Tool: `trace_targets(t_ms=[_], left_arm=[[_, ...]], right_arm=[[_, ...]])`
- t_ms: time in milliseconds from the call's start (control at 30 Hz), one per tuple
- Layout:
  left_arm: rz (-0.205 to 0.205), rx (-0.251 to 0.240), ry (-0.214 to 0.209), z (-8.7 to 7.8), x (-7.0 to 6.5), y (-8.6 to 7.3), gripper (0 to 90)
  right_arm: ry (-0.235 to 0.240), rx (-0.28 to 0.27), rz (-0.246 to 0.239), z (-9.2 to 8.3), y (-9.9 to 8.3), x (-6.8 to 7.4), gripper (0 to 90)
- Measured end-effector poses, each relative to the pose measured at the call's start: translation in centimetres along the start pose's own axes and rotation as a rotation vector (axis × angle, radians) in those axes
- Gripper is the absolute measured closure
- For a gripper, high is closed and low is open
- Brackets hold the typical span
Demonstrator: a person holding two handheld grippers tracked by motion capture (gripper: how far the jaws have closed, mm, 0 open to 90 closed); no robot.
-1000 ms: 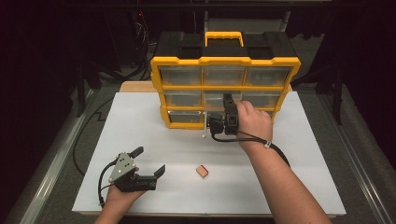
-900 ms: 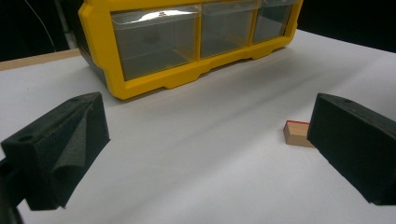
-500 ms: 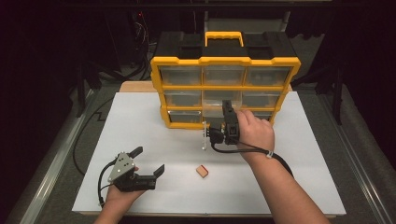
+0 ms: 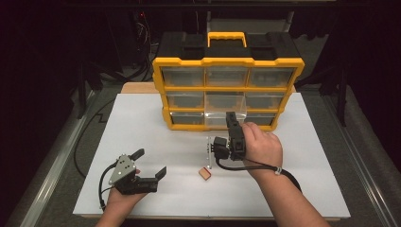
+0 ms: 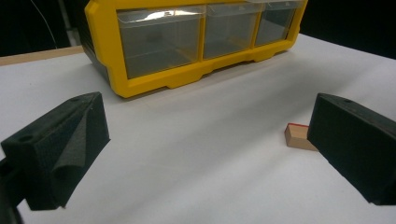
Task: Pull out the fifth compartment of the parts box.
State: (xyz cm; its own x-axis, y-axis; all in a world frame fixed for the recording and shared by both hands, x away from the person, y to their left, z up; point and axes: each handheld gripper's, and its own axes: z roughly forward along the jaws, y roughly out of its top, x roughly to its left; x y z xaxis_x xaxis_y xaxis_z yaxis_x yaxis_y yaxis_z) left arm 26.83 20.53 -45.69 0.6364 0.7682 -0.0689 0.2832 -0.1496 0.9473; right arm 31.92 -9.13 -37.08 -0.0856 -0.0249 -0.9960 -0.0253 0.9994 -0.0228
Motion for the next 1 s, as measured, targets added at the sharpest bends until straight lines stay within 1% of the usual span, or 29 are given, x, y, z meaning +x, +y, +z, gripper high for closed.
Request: trace_targets(t_ms=[100,167,400,433,533,567,633,733,800,933,1000], left_arm=[[0.003,0.006,0.002,0.1,0.0,-0.1,0.3],[0.019,0.011,0.003,0.0,-0.1,0.0,0.3],[0.018,0.01,0.0,0.0,-0.1,0.0,0.3],[0.019,0.011,0.0,0.0,-0.1,0.0,0.3],[0.014,0.01,-0.001,0.0,-0.1,-0.1,0.3],[0.012,0.01,0.0,0.0,-0.1,-0.1,0.3],[0.009,0.013,-0.002,0.0,-0.1,-0.2,0.3],[0.015,0.011,-0.001,-0.1,-0.1,-0.1,0.3],[0.011,0.009,0.002,-0.1,0.0,-0.1,0.3],[0.019,0.018,-0.001,0.0,-0.1,-0.2,0.3],[0.015,0.013,-0.002,-0.1,-0.2,-0.2,0.3]], right_arm=[[0.002,-0.001,0.007,-0.5,-0.1,0.0,78.5],[-0.002,-0.006,-0.006,-0.8,-0.1,0.1,78.5],[-0.009,-0.018,0.003,-1.5,0.2,0.5,78.4],[-0.009,-0.019,-0.001,-1.6,0.3,0.6,78.3],[-0.008,-0.022,0.01,-1.7,0.2,0.8,78.2],[-0.009,-0.025,0.005,-1.7,0.2,0.9,78.1],[-0.013,-0.028,0.01,-1.8,0.1,1.0,78.1],[-0.01,-0.028,0.006,-1.8,0.0,0.9,78.0],[-0.011,-0.031,0.0,-1.9,-0.1,0.9,78.1],[-0.01,-0.027,-0.004,-1.9,-0.4,0.9,78.0],[-0.011,-0.026,-0.01,-2.0,-0.4,1.0,77.9]])
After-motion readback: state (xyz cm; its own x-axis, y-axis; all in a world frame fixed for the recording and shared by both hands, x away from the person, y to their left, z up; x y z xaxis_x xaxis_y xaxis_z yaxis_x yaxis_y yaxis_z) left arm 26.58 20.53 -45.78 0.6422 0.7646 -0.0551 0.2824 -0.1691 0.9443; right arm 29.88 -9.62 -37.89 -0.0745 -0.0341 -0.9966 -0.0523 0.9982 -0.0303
